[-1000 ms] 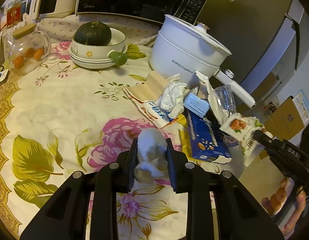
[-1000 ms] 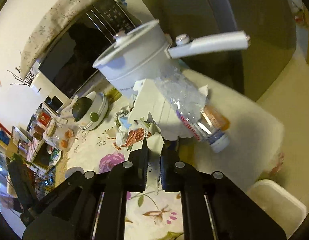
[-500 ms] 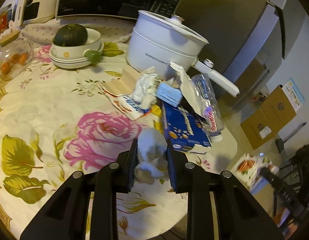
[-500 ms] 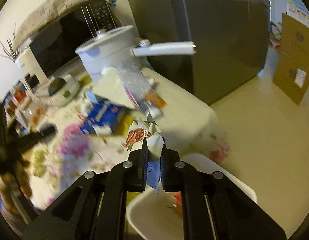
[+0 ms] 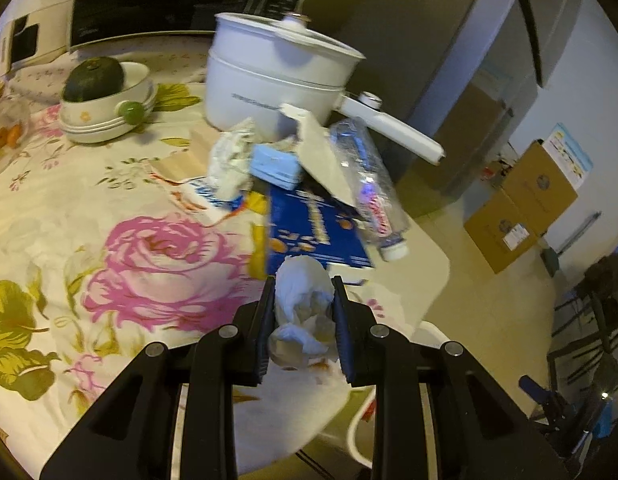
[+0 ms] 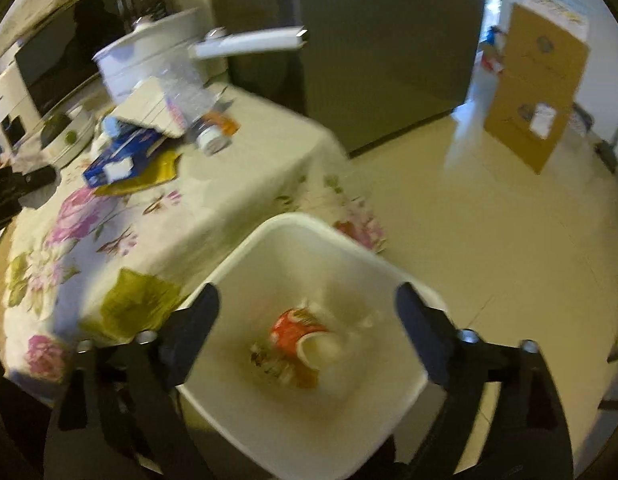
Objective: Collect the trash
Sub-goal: 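Drop the wrapper into the bin with the right gripper while the left carries the tissue there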
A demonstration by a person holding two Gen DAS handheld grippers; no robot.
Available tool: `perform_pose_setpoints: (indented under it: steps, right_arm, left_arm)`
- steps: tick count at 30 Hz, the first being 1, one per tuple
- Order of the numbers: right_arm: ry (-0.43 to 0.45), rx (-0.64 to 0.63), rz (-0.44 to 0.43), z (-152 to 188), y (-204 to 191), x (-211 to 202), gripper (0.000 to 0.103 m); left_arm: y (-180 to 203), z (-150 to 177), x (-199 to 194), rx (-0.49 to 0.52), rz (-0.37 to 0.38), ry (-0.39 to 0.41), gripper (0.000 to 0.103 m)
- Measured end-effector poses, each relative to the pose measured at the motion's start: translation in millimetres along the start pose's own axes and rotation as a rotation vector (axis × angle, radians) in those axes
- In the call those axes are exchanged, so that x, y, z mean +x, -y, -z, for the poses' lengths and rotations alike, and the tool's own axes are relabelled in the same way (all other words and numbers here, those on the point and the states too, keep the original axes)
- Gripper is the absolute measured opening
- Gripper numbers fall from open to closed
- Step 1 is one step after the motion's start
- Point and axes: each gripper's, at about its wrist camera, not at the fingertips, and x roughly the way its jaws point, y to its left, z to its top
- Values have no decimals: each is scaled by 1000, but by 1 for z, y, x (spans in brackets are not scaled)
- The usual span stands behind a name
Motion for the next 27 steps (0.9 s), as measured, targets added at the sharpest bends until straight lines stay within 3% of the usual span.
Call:
perform_pose_setpoints:
  steps: [7,27]
  right_arm:
    - [77,26,96,1,21,-13,96]
    - [30,163,169,15,65,-11,96]
  left_arm:
    - [44,13,8,77,66,-23,27]
    - [145,75,56,311,188,-189,29]
